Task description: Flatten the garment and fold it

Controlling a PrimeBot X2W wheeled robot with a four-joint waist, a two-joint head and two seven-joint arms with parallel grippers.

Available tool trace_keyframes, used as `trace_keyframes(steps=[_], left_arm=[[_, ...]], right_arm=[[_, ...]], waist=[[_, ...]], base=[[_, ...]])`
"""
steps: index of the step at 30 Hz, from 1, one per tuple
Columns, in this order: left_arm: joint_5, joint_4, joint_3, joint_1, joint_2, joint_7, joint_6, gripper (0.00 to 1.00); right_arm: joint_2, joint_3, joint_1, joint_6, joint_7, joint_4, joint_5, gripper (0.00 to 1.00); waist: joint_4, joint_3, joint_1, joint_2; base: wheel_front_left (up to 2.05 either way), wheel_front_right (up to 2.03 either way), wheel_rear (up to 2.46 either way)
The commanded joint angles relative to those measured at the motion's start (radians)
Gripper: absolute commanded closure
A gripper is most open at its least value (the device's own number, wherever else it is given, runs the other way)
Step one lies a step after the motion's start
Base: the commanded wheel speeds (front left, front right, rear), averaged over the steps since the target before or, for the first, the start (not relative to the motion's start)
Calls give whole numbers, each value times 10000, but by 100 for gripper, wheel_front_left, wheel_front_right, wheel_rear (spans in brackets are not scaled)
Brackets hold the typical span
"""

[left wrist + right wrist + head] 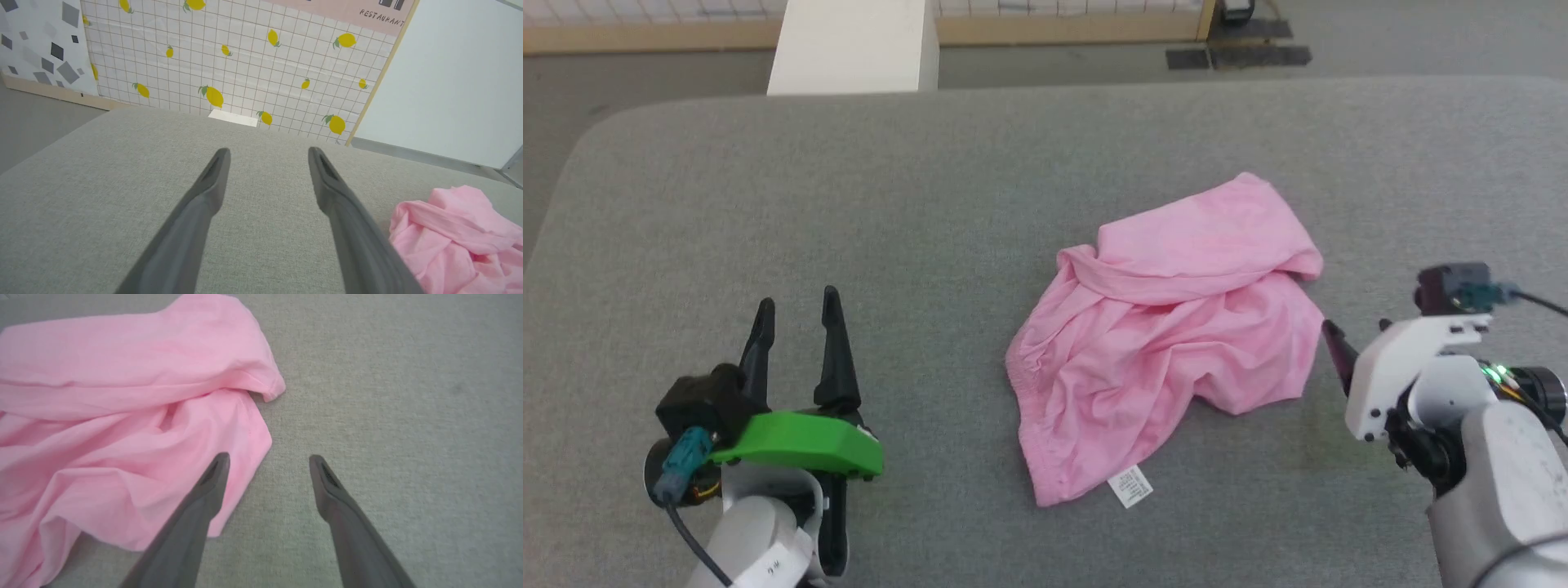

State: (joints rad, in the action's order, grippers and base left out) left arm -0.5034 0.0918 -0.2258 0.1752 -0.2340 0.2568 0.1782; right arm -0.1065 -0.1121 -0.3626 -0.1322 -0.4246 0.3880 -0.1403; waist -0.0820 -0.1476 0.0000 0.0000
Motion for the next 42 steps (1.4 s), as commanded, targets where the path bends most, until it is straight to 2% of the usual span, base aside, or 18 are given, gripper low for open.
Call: trace_keyframes(steps=[1, 5, 12, 13, 14, 15, 20, 23, 27, 33, 38, 39, 40, 41, 42], left_arm=[[250, -235, 163, -268, 158, 45, 78, 0], [651, -582, 395, -644, 539, 47, 2, 0], [1149, -607, 588, -619, 909, 48, -359, 0], [1207, -571, 609, -614, 952, 48, -409, 0], [1236, -515, 618, -615, 982, 48, -446, 0], [1282, -470, 644, -604, 1019, 48, -480, 0], [1371, -198, 686, -665, 1138, 48, -664, 0], [1411, -18, 651, -736, 1176, 48, -773, 0], [1426, 138, 674, -878, 1208, 49, -822, 0], [1354, 233, 690, -1068, 1279, 49, -835, 0], [1175, 453, 634, -1099, 1347, -12, -869, 0], [1126, 516, 624, -1089, 1357, -46, -884, 0], [1078, 576, 621, -1084, 1365, -110, -883, 0], [1010, 641, 615, -1064, 1377, -202, -889, 0], [935, 689, 604, -1041, 1395, -297, -901, 0]], right_arm=[[-64, 160, -348, 15, -386, 247, 100, 0], [-273, 623, -1010, 15, -1613, 1020, 274, 0], [-337, 1293, -1294, 15, -2445, 1650, 175, 0], [-356, 1351, -1300, 15, -2460, 1676, 97, 54], [-373, 1408, -1303, 15, -2415, 1669, 19, 82], [-410, 1481, -1302, 15, -2332, 1640, -94, 100], [-649, 1412, -1215, 15, -1726, 1050, -745, 100], [-830, 955, -776, 15, -1293, 156, -1113, 100], [-845, 2, 527, 15, -1255, -1361, -1244, 100], [86, -1403, 3024, 15, -2113, -3102, -1251, 100], [492, -1673, 4029, 15, -2551, -3292, -1451, 100], [522, -1709, 4027, 15, -2432, -3309, -1529, 84], [536, -1711, 3978, 15, -2259, -3346, -1559, 5], [547, -1722, 3882, 15, -2001, -3394, -1585, 0], [552, -1721, 3803, 15, -1821, -3415, -1625, 0]], waist=[[278, -473, 0, 0], [472, -906, 0, 0], [602, -1133, 0, 0], [593, -1126, 0, 0], [579, -1104, 0, 0], [549, -1058, 0, 0], [415, -647, 0, 0], [348, -291, 0, 0], [190, 153, 0, 0], [-71, 421, 0, 0], [-199, 456, 0, 0], [-225, 453, 0, 0], [-252, 444, 0, 0], [-279, 425, 0, 0], [-293, 412, 0, 0]], base=[[0, 0, 0], [0, 0, 0], [0, 0, 0], [0, 0, 0], [0, 0, 0], [0, 0, 0], [0, 0, 0], [0, 0, 0], [0, 0, 0], [0, 0, 0], [0, 0, 0], [0, 0, 0], [0, 0, 0], [0, 0, 0], [0, 0, 0]])
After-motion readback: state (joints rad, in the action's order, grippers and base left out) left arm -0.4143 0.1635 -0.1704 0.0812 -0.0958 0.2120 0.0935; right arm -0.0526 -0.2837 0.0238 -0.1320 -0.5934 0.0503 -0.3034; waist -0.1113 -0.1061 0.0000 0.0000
